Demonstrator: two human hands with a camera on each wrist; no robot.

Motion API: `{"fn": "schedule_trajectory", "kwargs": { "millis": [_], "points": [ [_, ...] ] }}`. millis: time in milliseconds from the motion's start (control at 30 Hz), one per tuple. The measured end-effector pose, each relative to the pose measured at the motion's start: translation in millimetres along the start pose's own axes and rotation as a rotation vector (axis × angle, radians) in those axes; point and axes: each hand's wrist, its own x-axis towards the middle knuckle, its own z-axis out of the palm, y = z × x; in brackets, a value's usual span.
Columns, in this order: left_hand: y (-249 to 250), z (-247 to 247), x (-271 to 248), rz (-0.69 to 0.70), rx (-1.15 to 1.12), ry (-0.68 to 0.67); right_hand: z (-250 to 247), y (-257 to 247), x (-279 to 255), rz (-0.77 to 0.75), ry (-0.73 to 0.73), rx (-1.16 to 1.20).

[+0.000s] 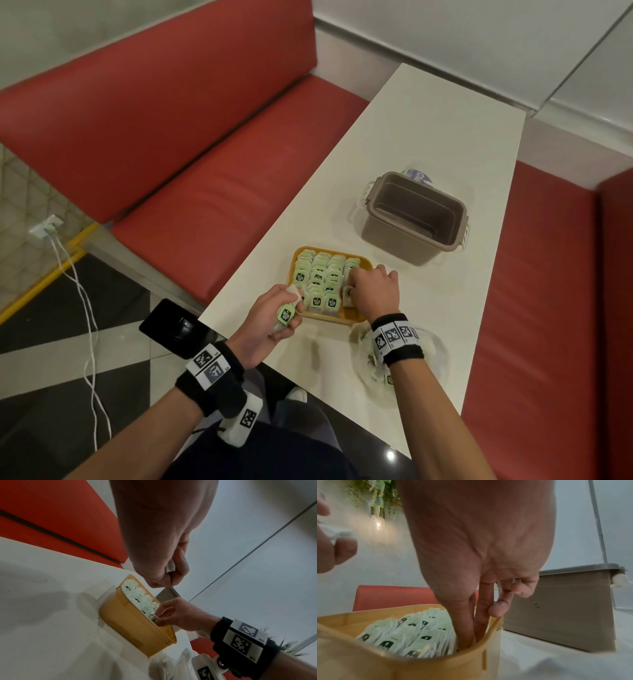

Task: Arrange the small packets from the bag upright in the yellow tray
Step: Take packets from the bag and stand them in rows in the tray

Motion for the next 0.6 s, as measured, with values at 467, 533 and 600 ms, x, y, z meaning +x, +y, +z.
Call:
{"fn": "schedule_trajectory", "kwargs": {
  "millis": [467, 533, 600],
  "points": [
    [3.1, 8.7, -5.3, 0.045, 0.093, -0.116, -0.5, -5.6, 0.9, 0.128, 0.207, 0.313],
    [3.4, 10.9, -6.1, 0.061, 0.102, -0.105, -16.4, -9.2, -9.6, 0.097, 0.222, 0.581],
    [3.1, 13.0, -5.7, 0.087, 0.117, -0.08, -39.0, -15.7, -26.6, 0.042, 0.203, 0.871]
  ]
}}
